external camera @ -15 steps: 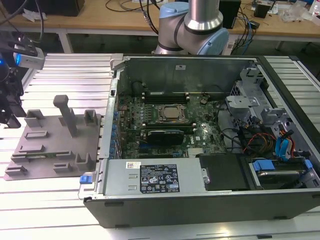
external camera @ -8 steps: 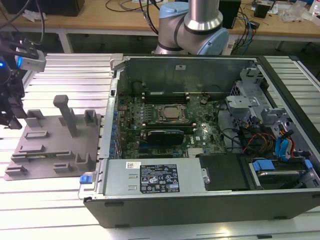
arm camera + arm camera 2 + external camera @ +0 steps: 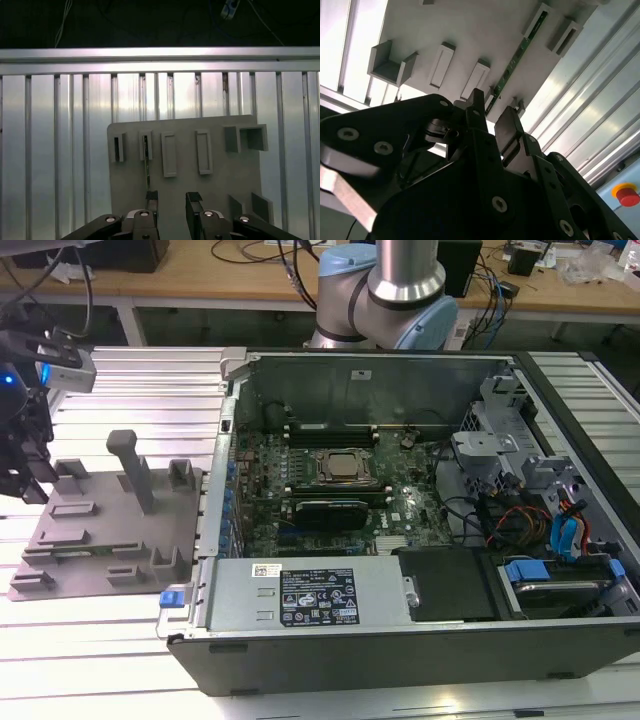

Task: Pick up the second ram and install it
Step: 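Pick up the second ram and move it above second insertion slot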

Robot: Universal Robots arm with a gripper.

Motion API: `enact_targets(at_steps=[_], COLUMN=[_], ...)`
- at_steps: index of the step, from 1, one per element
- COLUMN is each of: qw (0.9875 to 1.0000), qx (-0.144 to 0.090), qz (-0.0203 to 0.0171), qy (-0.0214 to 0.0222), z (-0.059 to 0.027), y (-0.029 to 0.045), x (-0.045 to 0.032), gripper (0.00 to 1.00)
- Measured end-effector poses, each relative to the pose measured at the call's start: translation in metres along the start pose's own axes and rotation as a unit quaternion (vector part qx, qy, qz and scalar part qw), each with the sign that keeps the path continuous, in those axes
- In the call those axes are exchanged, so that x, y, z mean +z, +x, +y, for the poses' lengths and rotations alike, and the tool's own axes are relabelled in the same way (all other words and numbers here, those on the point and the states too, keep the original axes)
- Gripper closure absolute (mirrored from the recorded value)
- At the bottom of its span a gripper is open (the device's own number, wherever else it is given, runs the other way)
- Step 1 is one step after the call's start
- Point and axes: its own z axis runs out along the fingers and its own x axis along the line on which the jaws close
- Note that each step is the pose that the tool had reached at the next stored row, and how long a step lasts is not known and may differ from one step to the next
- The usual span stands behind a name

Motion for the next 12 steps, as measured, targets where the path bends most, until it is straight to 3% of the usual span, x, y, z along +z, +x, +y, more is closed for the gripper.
enact_targets(at_steps=[12], qw=[1.0], qx=[0.0], qz=[0.0], qy=[0.0], z=[-0.0008], y=[0.0004], x=[0.018], gripper=[0.66])
